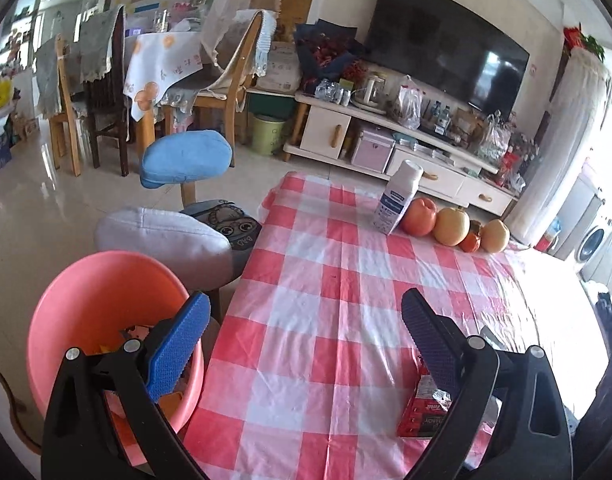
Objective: Collect trash
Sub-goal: 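Move both open tools back over the table, then close left tool on the red chip bag while right tool approaches the white wipes packet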
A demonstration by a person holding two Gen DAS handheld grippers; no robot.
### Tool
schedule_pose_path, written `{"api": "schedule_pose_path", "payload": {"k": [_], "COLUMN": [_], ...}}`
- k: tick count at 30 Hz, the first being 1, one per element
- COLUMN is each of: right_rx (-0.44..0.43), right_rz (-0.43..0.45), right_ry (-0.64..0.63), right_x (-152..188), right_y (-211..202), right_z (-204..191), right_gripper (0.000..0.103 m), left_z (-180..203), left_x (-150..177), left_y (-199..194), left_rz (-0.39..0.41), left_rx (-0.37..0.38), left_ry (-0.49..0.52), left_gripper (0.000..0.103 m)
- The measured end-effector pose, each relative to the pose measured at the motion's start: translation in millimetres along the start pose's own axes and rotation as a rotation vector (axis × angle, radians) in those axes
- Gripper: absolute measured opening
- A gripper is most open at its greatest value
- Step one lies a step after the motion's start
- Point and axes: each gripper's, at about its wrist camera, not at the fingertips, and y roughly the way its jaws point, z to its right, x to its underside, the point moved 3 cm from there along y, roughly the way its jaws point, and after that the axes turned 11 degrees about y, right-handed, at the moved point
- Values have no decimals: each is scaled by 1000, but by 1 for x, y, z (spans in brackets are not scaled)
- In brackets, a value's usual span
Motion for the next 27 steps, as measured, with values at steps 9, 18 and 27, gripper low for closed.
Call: {"api": "schedule_pose_path", "payload": {"k": [9,18,27], "right_rx": [12,-1,87], "right_rz": [30,49,40], "right_ry": [41,170,326], "right_x": [-6,-14,-11], "right_y": [-29,-57,-69], "right_z": [34,83,156], "right_gripper": [95,95,95], "left_z": [40,91,140], "left_x": [-4,2,36], "left_y": [8,15,42], "left_rz": [-13,-48,-208], "left_rx": [58,142,205], "left_ry": [74,212,410], "left_gripper": [95,95,95]}}
